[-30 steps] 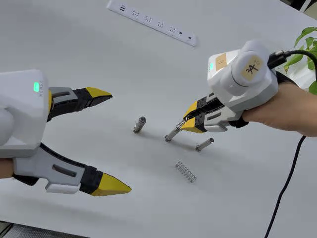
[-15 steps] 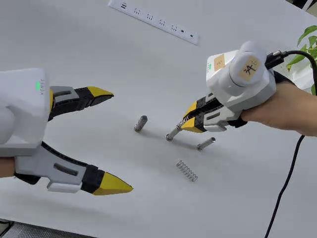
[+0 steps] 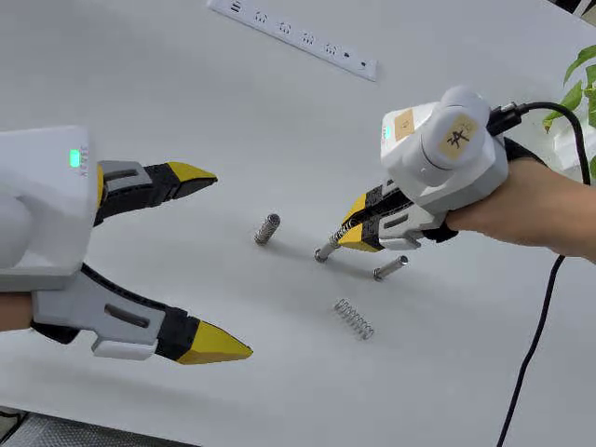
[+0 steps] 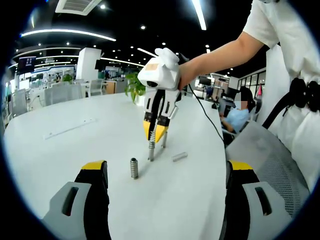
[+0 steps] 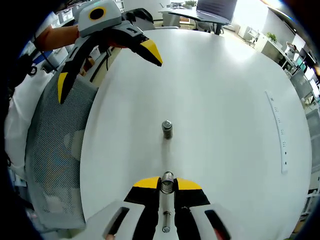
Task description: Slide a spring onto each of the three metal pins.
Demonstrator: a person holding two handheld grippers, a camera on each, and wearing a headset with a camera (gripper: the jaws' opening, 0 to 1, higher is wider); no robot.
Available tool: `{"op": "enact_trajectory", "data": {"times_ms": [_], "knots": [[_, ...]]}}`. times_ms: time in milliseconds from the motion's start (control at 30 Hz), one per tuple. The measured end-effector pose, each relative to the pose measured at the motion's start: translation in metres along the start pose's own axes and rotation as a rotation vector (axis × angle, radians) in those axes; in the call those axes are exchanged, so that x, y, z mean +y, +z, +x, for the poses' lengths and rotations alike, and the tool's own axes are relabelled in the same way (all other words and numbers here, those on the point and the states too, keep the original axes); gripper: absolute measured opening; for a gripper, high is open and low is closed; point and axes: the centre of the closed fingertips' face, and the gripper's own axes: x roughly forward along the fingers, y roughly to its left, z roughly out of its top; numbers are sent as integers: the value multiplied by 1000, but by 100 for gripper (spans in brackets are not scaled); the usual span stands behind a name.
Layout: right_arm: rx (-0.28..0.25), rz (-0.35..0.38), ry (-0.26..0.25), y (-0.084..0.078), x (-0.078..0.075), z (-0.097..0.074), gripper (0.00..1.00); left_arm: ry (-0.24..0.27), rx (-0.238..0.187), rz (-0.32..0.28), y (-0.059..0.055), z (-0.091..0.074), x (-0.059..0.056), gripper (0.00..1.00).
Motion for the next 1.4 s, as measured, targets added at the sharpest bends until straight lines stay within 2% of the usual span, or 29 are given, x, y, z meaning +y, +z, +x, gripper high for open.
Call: {"op": "enact_trajectory", "data": {"times_ms": [567, 967, 1400], "knots": [[-5, 4, 12, -5, -1, 18, 7, -6, 6, -6, -2, 0, -1, 97], [11, -15, 18, -12, -6, 29, 7, -4, 6, -11, -2, 0, -1, 96], [21, -23, 14, -15, -4, 34, 7, -7, 9, -12, -3, 0, -1, 96]]}}
